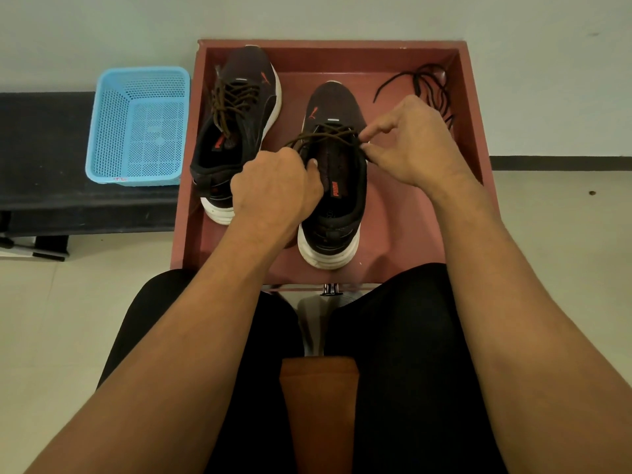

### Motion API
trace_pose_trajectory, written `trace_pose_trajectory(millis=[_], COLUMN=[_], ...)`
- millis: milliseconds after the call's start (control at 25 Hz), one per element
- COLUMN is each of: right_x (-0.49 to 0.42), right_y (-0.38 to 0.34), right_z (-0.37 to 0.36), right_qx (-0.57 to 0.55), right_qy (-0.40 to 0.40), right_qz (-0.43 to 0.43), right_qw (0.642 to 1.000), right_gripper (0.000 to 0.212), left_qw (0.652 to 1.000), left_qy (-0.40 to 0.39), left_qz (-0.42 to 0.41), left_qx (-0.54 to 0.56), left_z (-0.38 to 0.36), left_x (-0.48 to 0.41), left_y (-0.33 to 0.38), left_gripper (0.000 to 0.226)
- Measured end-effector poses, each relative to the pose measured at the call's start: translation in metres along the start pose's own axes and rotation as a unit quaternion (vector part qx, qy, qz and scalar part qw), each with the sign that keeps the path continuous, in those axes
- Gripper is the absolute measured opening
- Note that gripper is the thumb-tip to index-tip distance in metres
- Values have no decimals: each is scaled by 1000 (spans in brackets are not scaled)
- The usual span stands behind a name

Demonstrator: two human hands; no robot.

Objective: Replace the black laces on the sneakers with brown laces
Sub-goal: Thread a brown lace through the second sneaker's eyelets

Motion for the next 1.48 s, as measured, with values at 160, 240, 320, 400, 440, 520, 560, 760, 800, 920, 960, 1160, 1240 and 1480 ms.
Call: trace_pose_trajectory(millis=[160,240,320,400,440,520,560,760,800,920,960,1160,1240,1480], right_x=[-1,1,9,16,16,9,6,0,-2,6,11,3,3,-1], right_y=[15,36,49,49,46,37,28,8,17,47,52,25,1,25], right_z=[-5,-15,-29,-34,-31,-21,-15,-6,-7,-29,-34,-9,1,-18], right_qx=[31,94,152,153,137,74,33,0,27,166,192,71,0,103], right_qy=[-1,-39,-119,-159,-149,-93,-68,-9,-7,-133,-171,-59,-31,-73], right_qz=[-62,-113,-135,-131,-123,-106,-86,-36,-59,-118,-117,-67,-19,-62], right_qw=[998,988,972,967,972,987,993,999,998,970,959,993,999,990], right_gripper=[14,7,23,27,22,12,11,5,4,25,34,19,10,13], left_qw=[998,995,993,993,994,994,995,996,996,994,994,996,996,994], left_qy=[-36,-60,-73,-77,-78,-80,-80,-68,-66,-73,-75,-72,-74,-78], left_qz=[32,46,51,48,45,41,38,28,31,47,48,30,29,50], left_qx=[44,68,78,74,67,55,52,52,56,68,69,48,45,57], left_z=[-9,-15,-18,-17,-17,-16,-15,-13,-12,-13,-12,-12,-12,-12], left_x=[-2,-4,-4,-5,-5,-4,-3,-3,-3,-3,-3,-4,-4,-5], left_y=[-3,-6,-7,-6,-6,-5,-4,0,0,-2,-2,-1,0,-3], left_gripper=[46,42,40,41,41,42,42,39,38,37,38,40,40,42])
Point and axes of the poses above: each hand's wrist, its own x-axis away from the middle knuckle, its own z-axis out of the back of the hand, y = z × x, the point moved 10 cm from there along -x, towards the middle knuckle, and after that the axes turned 14 degrees about y, right-handed, at the moved point
